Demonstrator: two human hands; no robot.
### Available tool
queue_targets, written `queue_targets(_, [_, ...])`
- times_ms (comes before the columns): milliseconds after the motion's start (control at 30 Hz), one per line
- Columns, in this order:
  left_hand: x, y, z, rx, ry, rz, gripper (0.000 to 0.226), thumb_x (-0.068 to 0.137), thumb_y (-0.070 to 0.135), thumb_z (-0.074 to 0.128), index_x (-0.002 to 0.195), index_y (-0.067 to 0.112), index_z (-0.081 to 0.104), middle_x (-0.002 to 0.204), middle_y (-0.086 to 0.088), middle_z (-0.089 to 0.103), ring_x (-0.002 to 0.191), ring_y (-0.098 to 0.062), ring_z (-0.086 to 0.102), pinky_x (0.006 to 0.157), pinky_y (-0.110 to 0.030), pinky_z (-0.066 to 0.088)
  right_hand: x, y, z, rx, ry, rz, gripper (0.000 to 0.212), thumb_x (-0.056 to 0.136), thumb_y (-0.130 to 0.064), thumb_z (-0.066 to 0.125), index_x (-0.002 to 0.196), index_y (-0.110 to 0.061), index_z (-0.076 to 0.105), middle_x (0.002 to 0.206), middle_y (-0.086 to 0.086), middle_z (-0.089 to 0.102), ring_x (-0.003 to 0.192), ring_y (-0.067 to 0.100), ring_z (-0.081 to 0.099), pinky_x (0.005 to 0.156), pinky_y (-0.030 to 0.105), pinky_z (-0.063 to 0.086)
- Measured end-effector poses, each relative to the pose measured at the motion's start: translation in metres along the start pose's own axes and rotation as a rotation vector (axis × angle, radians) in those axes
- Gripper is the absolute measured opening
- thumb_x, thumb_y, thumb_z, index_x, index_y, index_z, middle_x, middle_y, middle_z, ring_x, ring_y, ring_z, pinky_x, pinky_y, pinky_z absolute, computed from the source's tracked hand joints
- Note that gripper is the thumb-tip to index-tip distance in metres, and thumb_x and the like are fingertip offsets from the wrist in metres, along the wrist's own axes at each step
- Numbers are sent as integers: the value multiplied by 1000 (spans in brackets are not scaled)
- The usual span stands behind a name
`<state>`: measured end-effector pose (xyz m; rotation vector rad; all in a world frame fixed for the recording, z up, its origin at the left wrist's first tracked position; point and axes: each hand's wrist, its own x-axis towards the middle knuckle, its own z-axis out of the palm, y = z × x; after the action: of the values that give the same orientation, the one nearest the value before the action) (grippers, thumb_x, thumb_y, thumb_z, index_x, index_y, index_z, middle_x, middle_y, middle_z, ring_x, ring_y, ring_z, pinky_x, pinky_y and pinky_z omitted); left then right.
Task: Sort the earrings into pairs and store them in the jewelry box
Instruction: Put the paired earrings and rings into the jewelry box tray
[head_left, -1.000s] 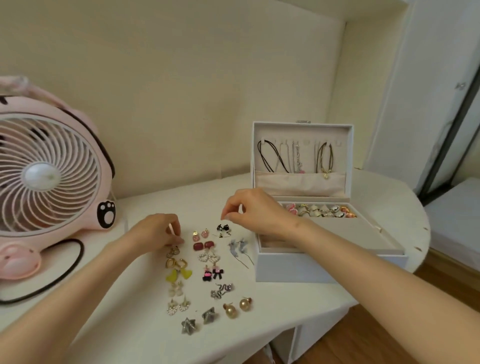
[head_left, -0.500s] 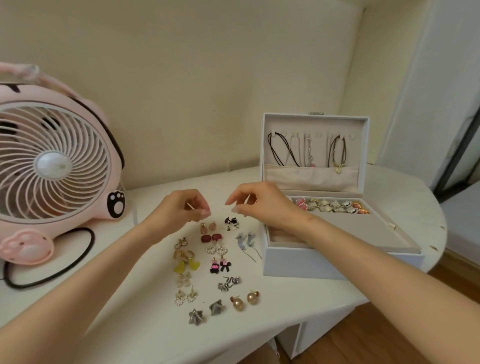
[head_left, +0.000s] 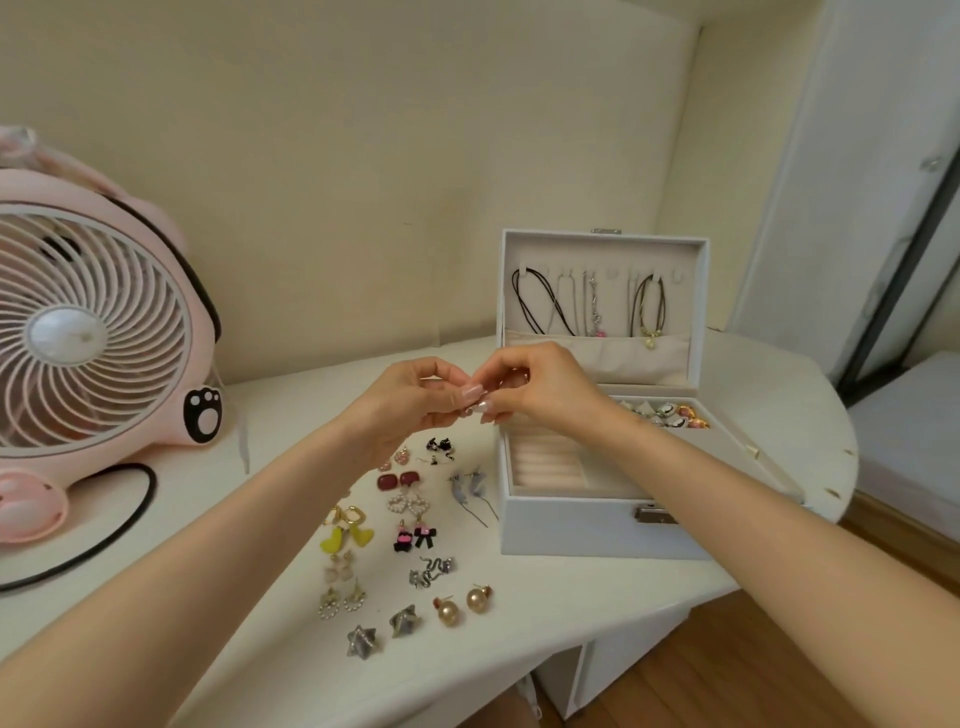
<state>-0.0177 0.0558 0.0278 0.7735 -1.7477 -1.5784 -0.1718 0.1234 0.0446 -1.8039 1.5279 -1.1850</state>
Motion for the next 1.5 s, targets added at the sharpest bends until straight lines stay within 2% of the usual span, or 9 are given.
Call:
queue_targets(133, [15, 5, 14, 66, -1, 34, 16, 77, 1, 69, 85, 9, 58, 76, -4, 66, 66, -8, 62, 62, -15, 50, -4, 5, -18, -41, 107, 12, 11, 72, -1, 76, 81, -1, 70, 69, 5, 67, 58, 9, 64, 62, 21, 56])
queue_targets(267, [26, 7, 28, 226, 5, 124, 22, 74, -6, 71, 81, 11, 58, 74, -3, 63, 66, -9, 60, 67, -13, 51, -5, 21, -37, -152, 207, 60, 9, 73, 4, 73, 81, 0, 70, 64, -3, 64, 51, 0, 59, 54, 15, 49])
queue_targets(433, [35, -5, 40, 453, 41, 260, 13, 77, 4, 71, 80, 13, 62, 84, -7, 70, 78, -14, 66, 77, -23, 52, -6, 37, -49, -70, 232, 173, 10, 75, 6, 70, 76, -3, 68, 64, 11, 66, 48, 9, 61, 53, 26, 53])
queue_targets(567, [43, -7, 45, 679, 142, 427, 2, 82, 12, 67, 81, 12, 65, 78, 0, 68, 74, -13, 64, 72, -25, 52, 0, 40, -53, -53, 225, 189, 5, 80, 3, 68, 81, -2, 69, 71, 17, 69, 53, 12, 65, 53, 22, 54])
queue_targets(733, [57, -8, 47, 1117, 214, 653, 5, 84, 13, 63, 86, 10, 66, 83, -4, 69, 79, -25, 60, 66, -33, 44, 12, 47, -52, -324, 212, 87, 2, 76, -7, 73, 76, -7, 71, 78, -1, 70, 73, 9, 62, 66, 12, 48])
queue_targets(833, [65, -11, 47, 1289, 271, 783, 7, 72, 12, 72, 71, 11, 66, 71, -3, 63, 71, -27, 54, 60, -30, 31, 18, 56, -49, -464, 208, 64, 10, 77, -5, 70, 72, -13, 70, 78, -1, 70, 73, 12, 62, 64, 13, 47])
queue_targets(933, [73, -14, 47, 1339, 300, 829, 10, 66, 24, 68, 60, 16, 64, 62, 2, 60, 64, -24, 53, 57, -29, 28, 20, 60, -45, -534, 192, 60, 17, 80, -4, 64, 71, -18, 67, 73, -6, 65, 65, 15, 61, 64, 26, 49])
queue_targets(1167, [78, -20, 44, 1418, 219, 861, 12, 60, 20, 74, 57, 18, 63, 53, 7, 60, 58, -21, 53, 54, -27, 29, 22, 61, -39, -734, 170, 22, 5, 81, -14, 63, 78, -16, 66, 90, -3, 65, 98, 18, 51, 72, 24, 29])
queue_targets(1500, [71, -15, 45, 1555, 182, 877, 13, 56, 12, 64, 51, 18, 53, 45, 6, 52, 52, -21, 50, 51, -26, 28, 15, 59, -42, -724, 114, 14, 9, 80, -27, 70, 76, -20, 73, 88, -1, 68, 93, 16, 47, 76, 25, 30])
